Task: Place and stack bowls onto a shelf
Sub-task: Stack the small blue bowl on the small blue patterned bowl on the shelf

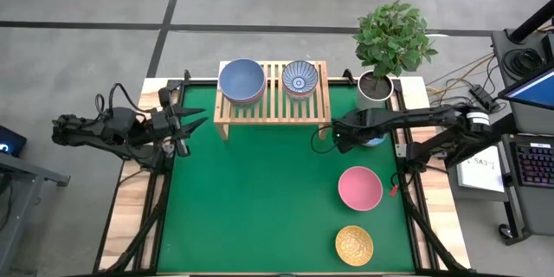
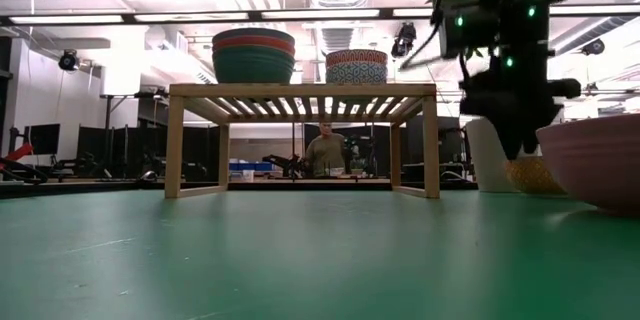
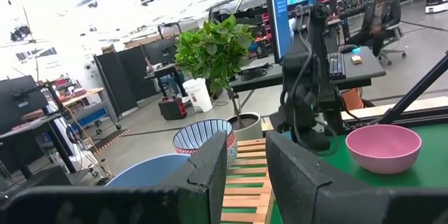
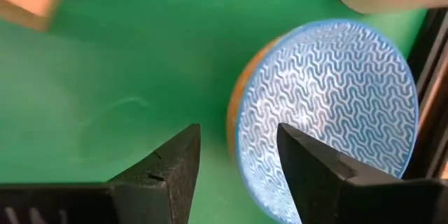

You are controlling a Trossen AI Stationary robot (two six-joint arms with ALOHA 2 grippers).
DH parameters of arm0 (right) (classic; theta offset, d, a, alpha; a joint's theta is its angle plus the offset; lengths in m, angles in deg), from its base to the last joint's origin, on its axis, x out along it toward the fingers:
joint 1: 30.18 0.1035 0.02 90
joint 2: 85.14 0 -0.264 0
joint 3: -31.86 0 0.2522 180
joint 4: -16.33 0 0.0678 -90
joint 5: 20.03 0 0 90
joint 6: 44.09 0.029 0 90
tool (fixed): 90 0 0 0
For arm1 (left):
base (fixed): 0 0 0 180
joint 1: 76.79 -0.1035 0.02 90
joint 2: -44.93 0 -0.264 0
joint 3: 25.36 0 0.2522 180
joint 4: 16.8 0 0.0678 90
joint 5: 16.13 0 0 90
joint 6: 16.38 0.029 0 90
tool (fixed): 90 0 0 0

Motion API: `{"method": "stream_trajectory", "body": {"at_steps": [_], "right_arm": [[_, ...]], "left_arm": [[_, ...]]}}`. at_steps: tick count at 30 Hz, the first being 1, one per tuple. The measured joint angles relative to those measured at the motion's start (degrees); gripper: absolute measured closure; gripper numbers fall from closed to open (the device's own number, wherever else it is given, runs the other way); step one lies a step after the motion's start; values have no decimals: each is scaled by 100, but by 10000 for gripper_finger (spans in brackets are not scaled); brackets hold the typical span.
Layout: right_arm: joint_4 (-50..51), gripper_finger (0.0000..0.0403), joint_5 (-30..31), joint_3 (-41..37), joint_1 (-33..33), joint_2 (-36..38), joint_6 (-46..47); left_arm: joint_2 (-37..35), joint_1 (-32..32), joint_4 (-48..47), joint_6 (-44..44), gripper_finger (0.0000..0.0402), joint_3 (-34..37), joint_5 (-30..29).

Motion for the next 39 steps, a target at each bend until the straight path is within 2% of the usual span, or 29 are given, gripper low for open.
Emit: {"method": "stream_trajectory", "body": {"at_steps": [5, 8, 12, 13, 17, 22, 29, 33, 35, 39], "right_arm": [[-1, 249, -6, -37, 0, -473, -127], [2, 293, -14, -37, 0, -683, -218], [1, 375, -202, -37, 0, -760, -279], [15, 382, -293, -38, 0, -756, -252], [176, 387, -520, 22, 2, -623, -217], [877, 388, -534, 529, 83, -456, -286], [1675, 389, -1052, 2043, 439, -179, -888], [1709, 389, -1084, 3075, 733, -55, -1289], [1700, 390, -937, 3573, 872, -41, -1513], [1403, 390, 54, 4320, 1120, -79, -2014]], "left_arm": [[0, 0, 0, 13, 318, 0, 0], [0, 0, 5, 13, 318, 0, 0], [0, 0, 22, 13, 318, 0, 0], [0, 0, 22, 13, 318, 0, 0], [2, 0, 24, 49, 318, -1, 0], [25, 0, 30, 52, 318, 0, 0], [73, -2, 89, 76, 318, -2, 0], [84, 0, 90, 76, 318, -2, 0], [92, 0, 92, 98, 318, -2, 0], [114, -1, 91, 154, 318, -2, 1]]}}
